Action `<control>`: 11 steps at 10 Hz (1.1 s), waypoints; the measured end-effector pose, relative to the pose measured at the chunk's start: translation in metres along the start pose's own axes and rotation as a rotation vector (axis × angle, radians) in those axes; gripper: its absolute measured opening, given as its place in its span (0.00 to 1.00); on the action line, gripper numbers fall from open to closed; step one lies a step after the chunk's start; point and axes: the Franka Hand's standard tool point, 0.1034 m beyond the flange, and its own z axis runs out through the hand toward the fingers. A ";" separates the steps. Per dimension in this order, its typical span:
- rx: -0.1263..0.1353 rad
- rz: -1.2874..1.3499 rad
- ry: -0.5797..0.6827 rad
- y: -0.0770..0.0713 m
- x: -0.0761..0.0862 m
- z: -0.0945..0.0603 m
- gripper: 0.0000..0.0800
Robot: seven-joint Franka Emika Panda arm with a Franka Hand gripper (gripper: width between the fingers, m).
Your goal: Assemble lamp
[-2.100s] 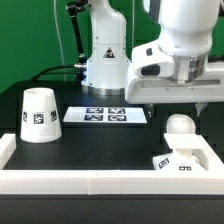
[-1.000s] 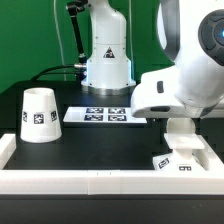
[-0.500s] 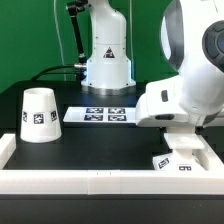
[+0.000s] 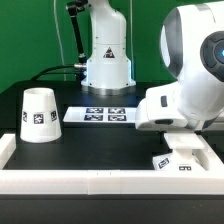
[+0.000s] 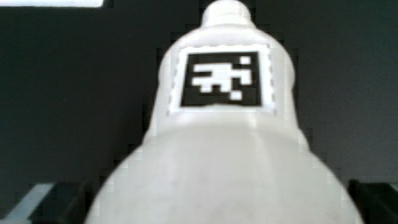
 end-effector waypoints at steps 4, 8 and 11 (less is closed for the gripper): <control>0.004 0.000 0.000 0.003 0.001 0.000 0.72; 0.022 -0.089 0.026 0.018 -0.003 -0.023 0.72; 0.061 -0.119 -0.004 0.043 -0.021 -0.078 0.72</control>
Offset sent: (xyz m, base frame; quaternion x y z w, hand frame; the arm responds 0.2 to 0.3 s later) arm 0.0001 -0.0048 -0.0010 0.0007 0.0107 -0.0090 0.9999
